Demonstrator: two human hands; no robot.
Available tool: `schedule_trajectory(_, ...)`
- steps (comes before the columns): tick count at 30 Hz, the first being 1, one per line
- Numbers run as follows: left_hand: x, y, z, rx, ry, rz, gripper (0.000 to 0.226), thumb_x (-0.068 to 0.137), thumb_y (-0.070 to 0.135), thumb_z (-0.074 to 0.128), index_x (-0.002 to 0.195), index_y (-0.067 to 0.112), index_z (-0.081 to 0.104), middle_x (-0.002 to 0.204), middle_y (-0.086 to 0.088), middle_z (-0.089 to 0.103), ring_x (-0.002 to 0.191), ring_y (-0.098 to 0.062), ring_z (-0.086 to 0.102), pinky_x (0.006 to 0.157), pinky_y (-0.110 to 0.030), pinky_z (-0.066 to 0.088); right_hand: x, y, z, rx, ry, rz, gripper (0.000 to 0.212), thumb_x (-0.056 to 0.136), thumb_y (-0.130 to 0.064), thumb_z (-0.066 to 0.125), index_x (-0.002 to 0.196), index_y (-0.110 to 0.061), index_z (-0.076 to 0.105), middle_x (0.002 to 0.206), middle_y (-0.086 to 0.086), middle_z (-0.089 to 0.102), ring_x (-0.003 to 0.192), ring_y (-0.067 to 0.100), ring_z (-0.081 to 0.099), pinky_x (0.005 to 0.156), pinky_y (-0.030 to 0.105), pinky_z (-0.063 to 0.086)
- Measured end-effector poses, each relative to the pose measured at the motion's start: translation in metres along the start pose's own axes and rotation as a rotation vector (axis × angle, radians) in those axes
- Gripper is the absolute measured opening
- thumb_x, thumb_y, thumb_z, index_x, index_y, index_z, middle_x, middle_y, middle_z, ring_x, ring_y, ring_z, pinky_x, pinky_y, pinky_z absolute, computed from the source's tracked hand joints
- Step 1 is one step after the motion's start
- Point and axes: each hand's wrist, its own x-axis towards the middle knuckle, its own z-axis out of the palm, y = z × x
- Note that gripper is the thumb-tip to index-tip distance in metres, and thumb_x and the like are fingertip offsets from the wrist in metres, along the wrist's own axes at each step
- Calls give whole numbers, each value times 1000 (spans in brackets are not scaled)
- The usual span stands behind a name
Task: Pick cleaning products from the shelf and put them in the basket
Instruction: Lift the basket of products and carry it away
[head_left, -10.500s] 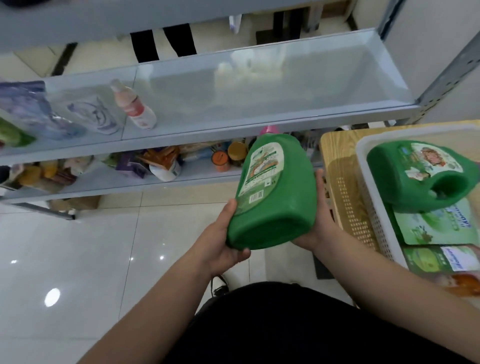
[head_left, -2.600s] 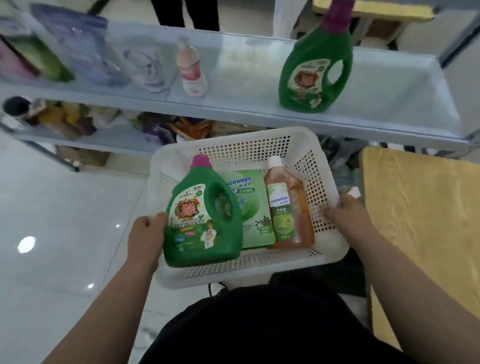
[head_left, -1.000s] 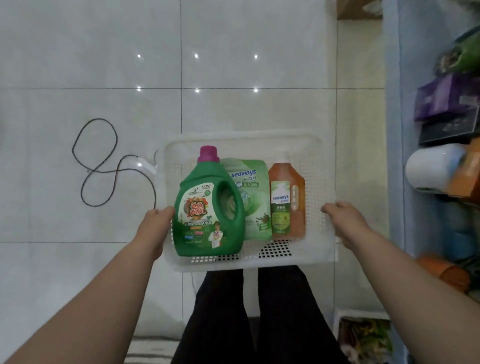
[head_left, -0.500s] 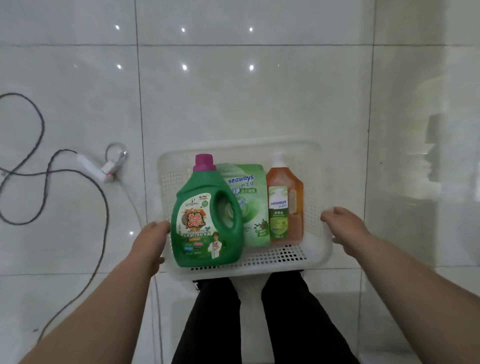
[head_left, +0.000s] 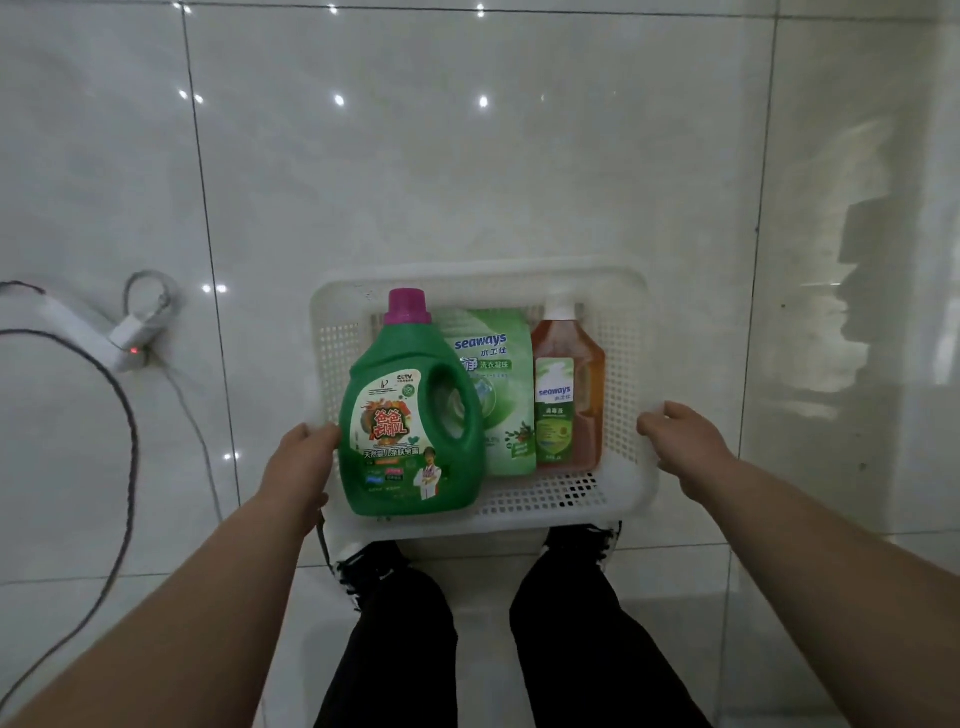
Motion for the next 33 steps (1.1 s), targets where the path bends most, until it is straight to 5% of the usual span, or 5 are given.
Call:
schedule_trajectory(5, -36, -24, 21, -116, 343, 52, 48, 91, 29, 61, 132, 8, 51, 125, -15, 59, 107, -30, 58, 86, -40, 46, -3, -21, -7, -302, 38, -206, 49, 90, -28, 65, 135, -11, 54, 124, 12, 63, 100, 27, 61, 92, 43, 55)
schedule_trajectory(11, -91, -87, 76, -270, -321, -544, 13, 102, 20, 58, 98, 7, 57, 86, -12, 47, 77, -28, 51, 74, -43, 50, 1, -123, -7, -623, 168, -657, 92, 93, -32, 65, 165, -33, 8, 172, 8, 3, 157, 31, 9, 124, 47, 22)
schedule_trajectory(17, -71, -73, 82, -311, -115, -320, 10, 95, 16, 58, 88, 8, 59, 61, -6, 58, 53, -20, 56, 62, -33, 45, 13, -141, -2, -850, 127, -592, 82, 96, -39, 60, 164, -31, 15, 169, 13, 16, 152, 37, 21, 119, 47, 28)
schedule_trajectory(26, -23, 20, 37, -139, -16, 46, 78, 73, 40, 58, 146, 17, 45, 139, -9, 55, 118, -30, 58, 101, -49, 51, -20, 5, -8, -582, -31, -198, 84, 94, -33, 63, 164, -22, 19, 149, 18, 50, 125, 34, 57, 92, 32, 46)
schedule_trajectory(33, -19, 7, 30, 78, -103, 90, 56, 96, 35, 56, 150, 34, 43, 143, -5, 53, 124, -32, 55, 107, -52, 45, -48, 62, 29, 77, -186, 184, 84, 91, -18, 61, 159, -49, 23, 132, 6, 55, 100, 25, 64, 68, 36, 59)
